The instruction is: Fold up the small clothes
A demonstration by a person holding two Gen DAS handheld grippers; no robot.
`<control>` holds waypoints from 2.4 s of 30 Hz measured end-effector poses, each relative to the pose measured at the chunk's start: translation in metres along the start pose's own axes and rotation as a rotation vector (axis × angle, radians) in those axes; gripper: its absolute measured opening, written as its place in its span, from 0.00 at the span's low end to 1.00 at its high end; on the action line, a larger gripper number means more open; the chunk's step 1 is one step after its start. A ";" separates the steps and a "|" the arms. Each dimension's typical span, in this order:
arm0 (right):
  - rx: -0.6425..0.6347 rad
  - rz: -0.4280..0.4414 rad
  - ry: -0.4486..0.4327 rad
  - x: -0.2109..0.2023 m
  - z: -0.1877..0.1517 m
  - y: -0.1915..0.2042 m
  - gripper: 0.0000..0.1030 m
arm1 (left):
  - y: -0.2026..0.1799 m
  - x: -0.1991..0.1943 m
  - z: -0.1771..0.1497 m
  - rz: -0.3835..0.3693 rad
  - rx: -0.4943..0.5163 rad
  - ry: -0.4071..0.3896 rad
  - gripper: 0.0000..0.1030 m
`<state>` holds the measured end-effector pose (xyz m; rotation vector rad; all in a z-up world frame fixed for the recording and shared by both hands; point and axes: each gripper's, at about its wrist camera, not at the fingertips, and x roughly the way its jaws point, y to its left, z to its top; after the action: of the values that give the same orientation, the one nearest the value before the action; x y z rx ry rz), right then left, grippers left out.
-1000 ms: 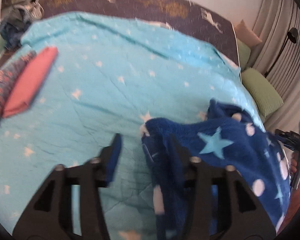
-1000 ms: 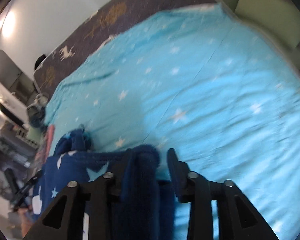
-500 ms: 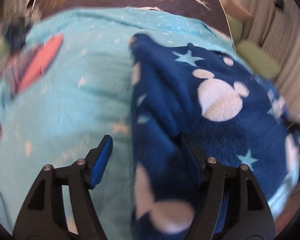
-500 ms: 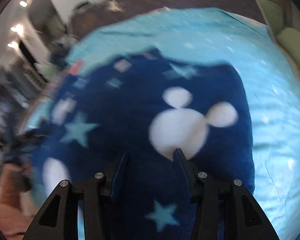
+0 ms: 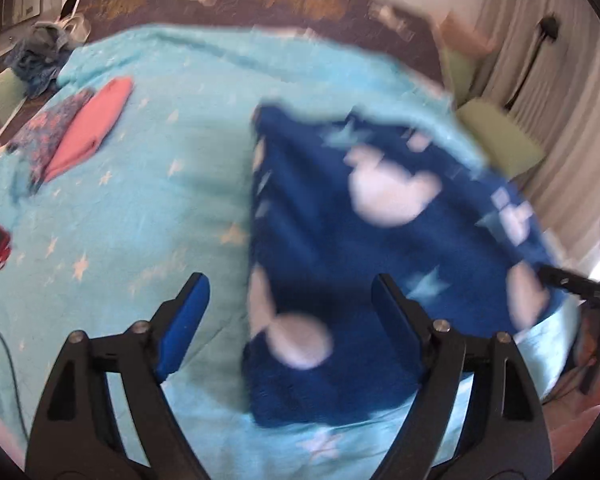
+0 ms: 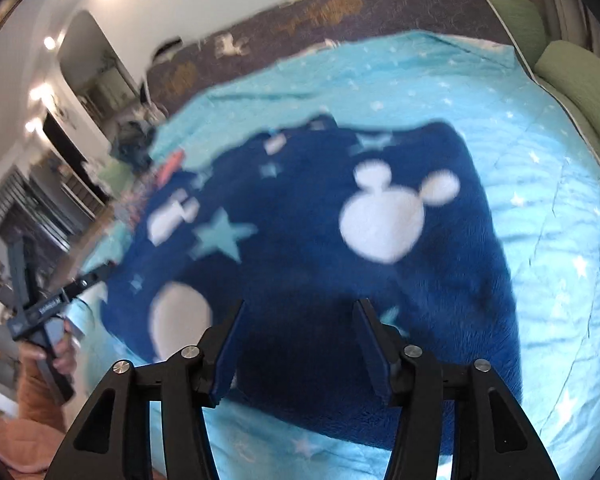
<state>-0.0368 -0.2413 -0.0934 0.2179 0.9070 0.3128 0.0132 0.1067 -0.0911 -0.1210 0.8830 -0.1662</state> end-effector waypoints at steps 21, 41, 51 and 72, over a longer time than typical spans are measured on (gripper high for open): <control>0.015 0.038 -0.036 -0.004 0.002 0.024 0.55 | 0.018 0.004 -0.018 -0.067 -0.119 0.030 0.81; -0.146 0.041 0.070 0.055 -0.016 0.077 0.62 | 0.034 0.010 -0.029 -0.210 -0.087 0.024 0.84; -0.017 0.272 -0.041 0.007 0.012 0.076 0.53 | 0.028 0.006 -0.026 -0.305 -0.112 0.056 0.51; 0.113 0.361 0.064 0.058 -0.012 0.033 0.35 | -0.038 -0.057 0.030 -0.265 -0.002 -0.111 0.27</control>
<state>-0.0187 -0.1888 -0.1329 0.4805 0.9483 0.6056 -0.0025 0.0816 -0.0220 -0.2466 0.7544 -0.4019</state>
